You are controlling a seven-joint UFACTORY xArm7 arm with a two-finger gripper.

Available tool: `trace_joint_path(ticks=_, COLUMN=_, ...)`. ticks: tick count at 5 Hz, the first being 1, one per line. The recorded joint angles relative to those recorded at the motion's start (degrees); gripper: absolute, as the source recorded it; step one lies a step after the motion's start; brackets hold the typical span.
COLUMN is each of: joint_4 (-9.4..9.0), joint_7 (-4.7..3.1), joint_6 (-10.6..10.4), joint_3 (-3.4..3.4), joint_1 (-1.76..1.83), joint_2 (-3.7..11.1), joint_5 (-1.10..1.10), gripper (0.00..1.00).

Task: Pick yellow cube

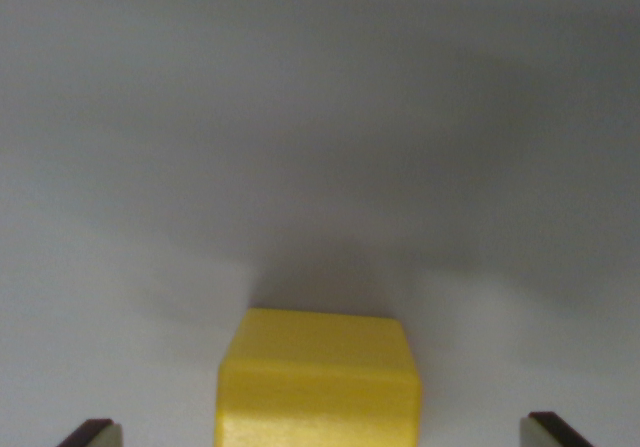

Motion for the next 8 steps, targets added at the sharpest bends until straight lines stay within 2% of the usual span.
trace_joint_path(ticks=1, joint_4=-0.6, joint_7=0.28, joint_6=-1.42, joint_3=0.04, joint_1=0.23, joint_2=1.03, joint_5=-0.05, gripper=0.0)
trace_joint_path(ticks=2, joint_4=-0.6, joint_7=0.28, joint_6=-1.42, joint_3=0.04, joint_1=0.23, joint_2=1.03, joint_5=-0.05, gripper=0.0)
trace_joint_path(ticks=3, joint_4=-1.05, joint_7=0.48, joint_6=-2.51, joint_3=0.08, joint_1=0.41, joint_2=1.82, joint_5=-0.1, gripper=0.0)
trace_joint_path(ticks=8, joint_4=-1.46, joint_7=0.67, joint_6=-3.48, joint_3=0.11, joint_1=0.57, joint_2=2.53, joint_5=-0.13, gripper=0.0)
